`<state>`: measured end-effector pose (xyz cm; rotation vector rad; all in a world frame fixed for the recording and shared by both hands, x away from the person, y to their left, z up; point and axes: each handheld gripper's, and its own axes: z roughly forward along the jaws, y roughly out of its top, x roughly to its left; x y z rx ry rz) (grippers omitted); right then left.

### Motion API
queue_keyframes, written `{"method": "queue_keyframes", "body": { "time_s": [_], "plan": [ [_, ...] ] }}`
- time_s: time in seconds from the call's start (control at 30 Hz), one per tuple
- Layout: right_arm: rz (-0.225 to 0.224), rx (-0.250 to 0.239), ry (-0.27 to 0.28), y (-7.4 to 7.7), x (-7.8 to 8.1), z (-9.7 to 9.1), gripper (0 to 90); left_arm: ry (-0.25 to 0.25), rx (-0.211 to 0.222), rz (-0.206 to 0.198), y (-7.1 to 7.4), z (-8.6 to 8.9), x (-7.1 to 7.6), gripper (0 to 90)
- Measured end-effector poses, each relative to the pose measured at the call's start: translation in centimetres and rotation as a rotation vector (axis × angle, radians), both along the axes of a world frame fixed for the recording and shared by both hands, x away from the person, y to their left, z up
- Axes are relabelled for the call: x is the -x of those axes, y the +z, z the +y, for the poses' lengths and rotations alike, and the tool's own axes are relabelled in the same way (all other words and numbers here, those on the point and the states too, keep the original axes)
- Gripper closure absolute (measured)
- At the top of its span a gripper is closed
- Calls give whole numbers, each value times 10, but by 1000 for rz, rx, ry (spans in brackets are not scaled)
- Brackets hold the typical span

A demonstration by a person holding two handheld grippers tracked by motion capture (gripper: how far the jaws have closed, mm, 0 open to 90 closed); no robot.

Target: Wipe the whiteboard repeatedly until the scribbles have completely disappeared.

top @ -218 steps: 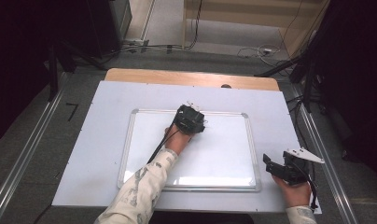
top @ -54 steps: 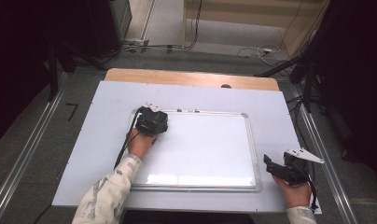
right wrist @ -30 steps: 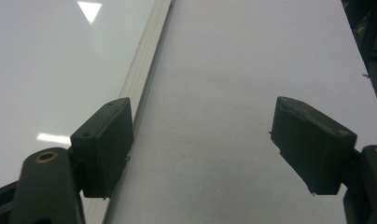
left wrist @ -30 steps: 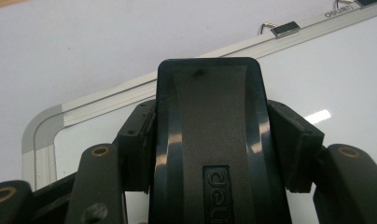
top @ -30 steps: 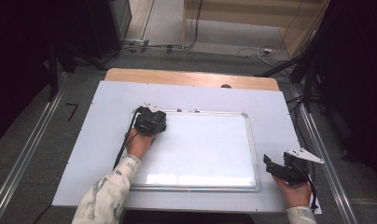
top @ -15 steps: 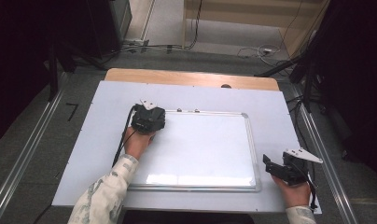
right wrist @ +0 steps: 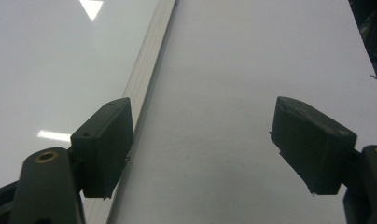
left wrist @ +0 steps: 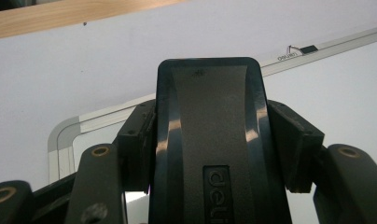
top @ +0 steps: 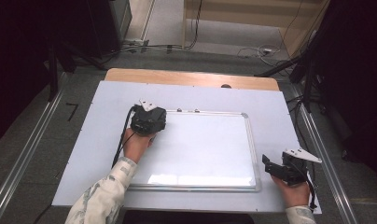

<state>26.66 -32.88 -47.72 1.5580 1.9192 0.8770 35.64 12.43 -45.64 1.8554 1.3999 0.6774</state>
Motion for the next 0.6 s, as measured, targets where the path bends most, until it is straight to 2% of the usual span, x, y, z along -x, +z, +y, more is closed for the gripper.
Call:
{"method": "queue_keyframes", "body": {
  "time_s": [0.43, 0.6],
  "plan": [
    [-4, -3, 0, 1, 1, -1, 197, 11, 41, -13, 8, 4, 15, 408],
    [-4, 0, 3, 1, 1, 0, 197, 14, 42, -14, 10, 8, 18, 407]
  ]
}}
